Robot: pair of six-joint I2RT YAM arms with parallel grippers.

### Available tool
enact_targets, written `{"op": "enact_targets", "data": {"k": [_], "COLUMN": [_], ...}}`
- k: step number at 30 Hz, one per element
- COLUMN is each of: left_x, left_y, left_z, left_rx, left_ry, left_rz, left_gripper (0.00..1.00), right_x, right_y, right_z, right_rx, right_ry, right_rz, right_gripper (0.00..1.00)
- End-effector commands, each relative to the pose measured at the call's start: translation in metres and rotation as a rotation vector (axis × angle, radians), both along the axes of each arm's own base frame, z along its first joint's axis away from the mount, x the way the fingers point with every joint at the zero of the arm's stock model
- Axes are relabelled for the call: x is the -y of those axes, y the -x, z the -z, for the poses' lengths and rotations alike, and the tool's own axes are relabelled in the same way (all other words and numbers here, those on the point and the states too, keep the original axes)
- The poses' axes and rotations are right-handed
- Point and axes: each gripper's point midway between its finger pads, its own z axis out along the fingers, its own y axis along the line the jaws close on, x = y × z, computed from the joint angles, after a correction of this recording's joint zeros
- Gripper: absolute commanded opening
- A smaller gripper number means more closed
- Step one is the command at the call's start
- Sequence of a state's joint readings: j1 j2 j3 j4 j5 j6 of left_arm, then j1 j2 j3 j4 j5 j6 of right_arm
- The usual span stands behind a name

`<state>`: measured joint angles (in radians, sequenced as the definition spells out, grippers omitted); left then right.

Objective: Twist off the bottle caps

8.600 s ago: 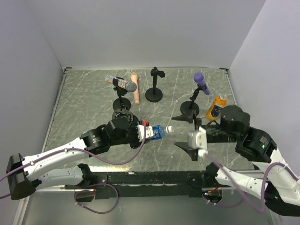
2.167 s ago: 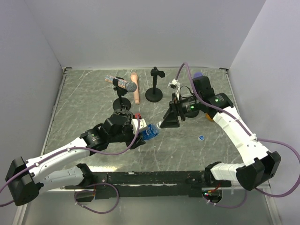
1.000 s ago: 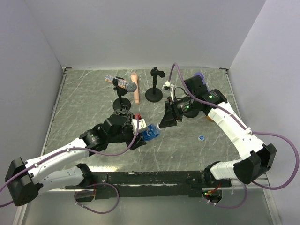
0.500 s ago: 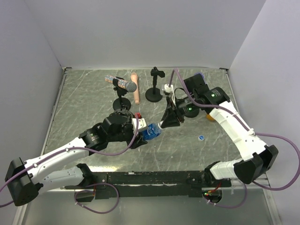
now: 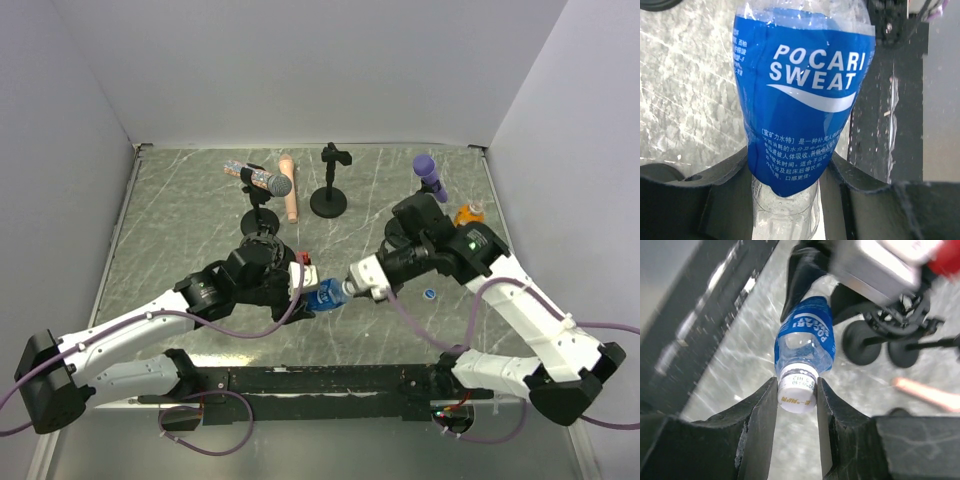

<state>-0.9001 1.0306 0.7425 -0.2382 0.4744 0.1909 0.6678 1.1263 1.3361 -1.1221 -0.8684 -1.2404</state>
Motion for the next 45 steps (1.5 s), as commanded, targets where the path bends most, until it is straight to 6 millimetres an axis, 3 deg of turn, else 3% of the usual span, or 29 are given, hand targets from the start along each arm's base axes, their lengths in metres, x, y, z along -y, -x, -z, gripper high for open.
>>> {"op": "enact_targets", "data": {"k": [1,9,16,26,30,33,39,45], "left_x": [-0.008,-0.010,-0.010,-0.025,-0.028,-0.030,-0.028,-0.030], "left_y": [-0.014,-0.010,-0.008,0.007,0.001,-0.001,-0.003,-0.005], "left_z": [-0.001,0.014,0.025,0.033,0.031,0.032,0.034,0.038], "left_rx": [0.042,0.015,-0.012,-0.015,0.001,-0.009,-0.021,-0.019], "left_ry": [-0.066,-0.136,-0.185,-0.154,-0.141,-0.152,-0.153,-0.167], "left_rz": [-0.033,0.010,0.038,0.041,-0.003,-0.022,-0.029,-0.038], "left_gripper": [0.01,0.01,0.01,0.01,0.01,0.01,0.01,0.01], "right_x": [0.004,0.013,0.009,0.011,0.005,0.009,0.019,0.017], "right_y": [0.030,0.038,0.044,0.053,0.045,0.041,0.056,0.048], "right_z": [-0.003,0.030,0.037,0.026,0.008,0.013,0.020,0.005], "right_rx": [0.288,0.768,0.928,0.965,0.811,0.774,0.717,0.649], "right_ry": [-0.032,-0.075,-0.154,-0.208,-0.225,-0.196,-0.212,-0.223], "right_rz": [-0.236,-0.446,-0.532,-0.540,-0.396,-0.350,-0.345,-0.240], "right_gripper": [0.18,0.18,0.18,0.18,0.19,0.18,0.18,0.18]}}
